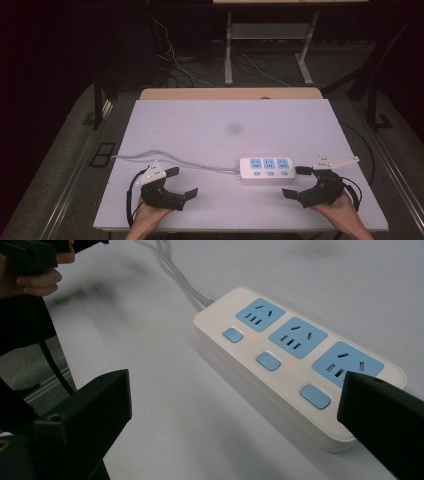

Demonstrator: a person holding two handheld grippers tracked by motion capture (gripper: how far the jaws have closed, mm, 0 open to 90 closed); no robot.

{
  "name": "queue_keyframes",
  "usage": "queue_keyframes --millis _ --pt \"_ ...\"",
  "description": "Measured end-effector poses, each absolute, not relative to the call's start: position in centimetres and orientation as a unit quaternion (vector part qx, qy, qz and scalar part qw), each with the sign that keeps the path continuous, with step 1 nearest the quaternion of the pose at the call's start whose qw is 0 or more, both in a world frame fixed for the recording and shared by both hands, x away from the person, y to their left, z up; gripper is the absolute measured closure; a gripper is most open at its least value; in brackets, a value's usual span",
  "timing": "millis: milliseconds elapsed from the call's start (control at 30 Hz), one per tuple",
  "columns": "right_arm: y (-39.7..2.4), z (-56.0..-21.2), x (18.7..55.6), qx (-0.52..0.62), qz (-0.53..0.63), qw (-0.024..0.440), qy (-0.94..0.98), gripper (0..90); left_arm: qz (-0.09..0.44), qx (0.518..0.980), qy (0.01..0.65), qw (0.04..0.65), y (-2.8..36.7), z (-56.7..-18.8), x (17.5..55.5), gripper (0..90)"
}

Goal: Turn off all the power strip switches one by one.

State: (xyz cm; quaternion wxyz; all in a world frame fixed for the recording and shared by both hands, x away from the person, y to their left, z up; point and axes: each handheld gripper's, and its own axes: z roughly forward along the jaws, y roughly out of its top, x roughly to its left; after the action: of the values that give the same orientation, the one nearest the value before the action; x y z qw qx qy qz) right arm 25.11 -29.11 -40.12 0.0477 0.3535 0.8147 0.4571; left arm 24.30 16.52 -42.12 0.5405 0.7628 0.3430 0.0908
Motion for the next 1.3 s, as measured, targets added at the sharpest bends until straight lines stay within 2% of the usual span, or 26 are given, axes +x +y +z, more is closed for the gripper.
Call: queue_keyframes --millis 1300 --pt "-28.2 -38.0 29.4 0.317 0.374 0.033 0.871 0.7 0.091 0.761 0.342 0.543 16.5 -42.1 24.1 0.0"
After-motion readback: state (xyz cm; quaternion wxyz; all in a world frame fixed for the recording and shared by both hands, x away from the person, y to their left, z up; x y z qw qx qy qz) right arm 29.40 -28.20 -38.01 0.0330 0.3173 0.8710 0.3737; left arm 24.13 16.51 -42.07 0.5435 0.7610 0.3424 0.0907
